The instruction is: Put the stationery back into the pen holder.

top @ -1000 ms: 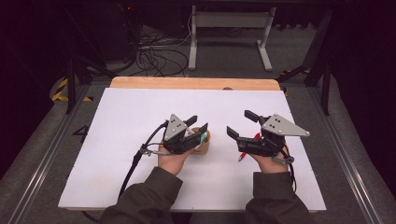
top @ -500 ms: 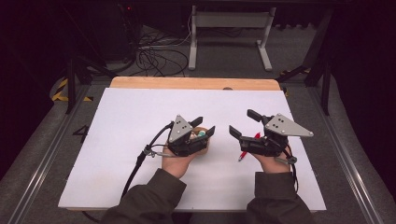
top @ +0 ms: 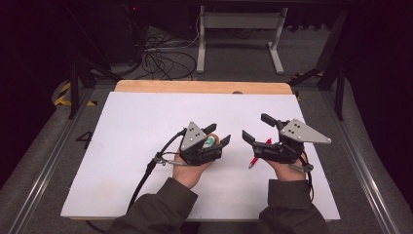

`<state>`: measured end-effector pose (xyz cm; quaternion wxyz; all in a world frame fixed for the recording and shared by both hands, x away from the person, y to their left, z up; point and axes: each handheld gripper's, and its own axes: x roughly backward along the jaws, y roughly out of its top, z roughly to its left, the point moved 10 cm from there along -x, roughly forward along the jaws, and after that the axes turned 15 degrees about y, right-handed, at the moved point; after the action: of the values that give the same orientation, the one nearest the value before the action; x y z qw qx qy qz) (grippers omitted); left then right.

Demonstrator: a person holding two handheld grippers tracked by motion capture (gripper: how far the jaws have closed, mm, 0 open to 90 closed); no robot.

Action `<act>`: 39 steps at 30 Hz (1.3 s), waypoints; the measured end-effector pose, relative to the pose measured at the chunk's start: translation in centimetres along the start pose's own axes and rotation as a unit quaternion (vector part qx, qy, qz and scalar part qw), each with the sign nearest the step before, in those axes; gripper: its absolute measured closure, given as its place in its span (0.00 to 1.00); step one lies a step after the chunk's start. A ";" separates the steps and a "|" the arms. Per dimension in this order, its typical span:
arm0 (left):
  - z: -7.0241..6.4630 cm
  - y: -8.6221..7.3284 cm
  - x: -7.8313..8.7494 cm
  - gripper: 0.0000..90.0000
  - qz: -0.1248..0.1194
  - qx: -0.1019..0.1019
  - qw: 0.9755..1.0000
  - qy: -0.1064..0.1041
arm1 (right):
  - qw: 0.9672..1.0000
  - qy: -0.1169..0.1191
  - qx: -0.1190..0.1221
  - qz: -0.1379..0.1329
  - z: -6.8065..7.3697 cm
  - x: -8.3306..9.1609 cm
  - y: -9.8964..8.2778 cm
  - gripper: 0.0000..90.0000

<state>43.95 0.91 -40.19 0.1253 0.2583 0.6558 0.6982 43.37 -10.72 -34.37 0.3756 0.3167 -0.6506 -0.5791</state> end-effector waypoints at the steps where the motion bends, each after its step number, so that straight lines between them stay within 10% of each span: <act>1: -0.2 -0.1 0.0 0.44 0.003 0.000 1.000 -0.002 | 1.000 -0.001 0.000 0.000 0.0 0.0 0.0 0.22; 24: -1.6 -0.7 0.6 0.47 0.003 -0.017 1.000 -0.008 | 1.000 -0.003 0.000 -0.005 -0.1 0.4 0.2 0.22; 39: -1.3 -2.3 3.4 0.89 0.011 -0.035 0.999 -0.008 | 1.000 -0.002 -0.002 -0.004 -0.1 0.3 0.2 0.22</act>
<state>40.06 1.81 -41.82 0.1321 0.2665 0.6271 0.7199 43.32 -11.01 -34.17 0.3726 0.3172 -0.6492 -0.5824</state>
